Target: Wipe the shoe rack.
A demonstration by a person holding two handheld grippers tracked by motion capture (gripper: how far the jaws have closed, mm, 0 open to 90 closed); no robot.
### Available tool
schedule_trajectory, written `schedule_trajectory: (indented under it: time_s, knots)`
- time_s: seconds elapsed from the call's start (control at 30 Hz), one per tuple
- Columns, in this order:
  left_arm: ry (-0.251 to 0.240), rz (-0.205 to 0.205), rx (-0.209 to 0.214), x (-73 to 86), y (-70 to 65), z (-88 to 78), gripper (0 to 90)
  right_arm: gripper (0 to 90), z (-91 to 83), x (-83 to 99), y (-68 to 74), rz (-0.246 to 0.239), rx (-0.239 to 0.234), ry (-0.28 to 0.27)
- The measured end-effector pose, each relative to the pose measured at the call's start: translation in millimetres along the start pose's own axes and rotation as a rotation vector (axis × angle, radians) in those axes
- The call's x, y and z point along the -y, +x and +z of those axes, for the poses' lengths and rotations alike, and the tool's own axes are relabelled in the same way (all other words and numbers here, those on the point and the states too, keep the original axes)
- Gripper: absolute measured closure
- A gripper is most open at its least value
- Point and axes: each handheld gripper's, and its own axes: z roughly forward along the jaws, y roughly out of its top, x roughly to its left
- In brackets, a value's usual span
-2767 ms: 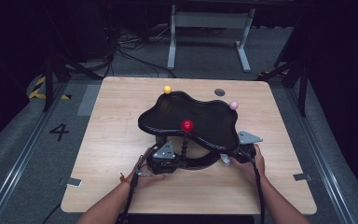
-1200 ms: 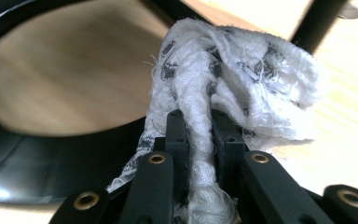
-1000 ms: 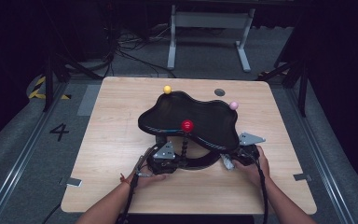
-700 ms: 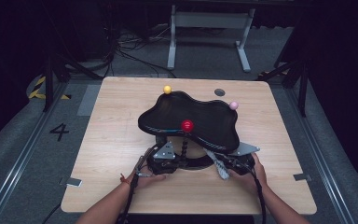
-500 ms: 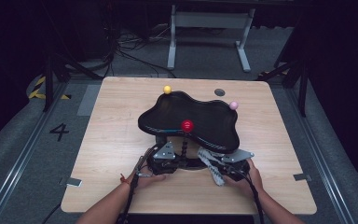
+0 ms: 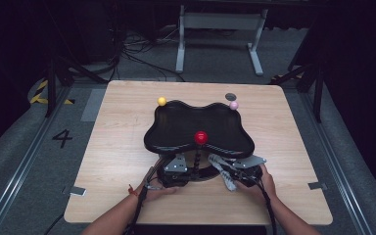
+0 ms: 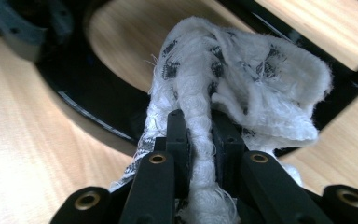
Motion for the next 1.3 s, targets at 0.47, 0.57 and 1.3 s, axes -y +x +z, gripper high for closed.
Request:
schedule_trajectory:
  time_s: [0.47,0.57,1.3]
  knots:
    - [0.011,-0.004,-0.011,-1.8,-2.2,1.3,75.1,80.6,1.8,-11.6,12.2,-0.05,0.001,0.026]
    - [-0.001,0.002,-0.007,-2.2,-2.4,3.2,75.1,80.6,1.5,-14.0,16.7,-0.049,-0.008,0.025]
    - [0.011,0.017,-0.007,-12.3,-7.5,16.3,75.0,79.8,-5.8,-20.0,34.9,-0.062,-0.062,0.033]
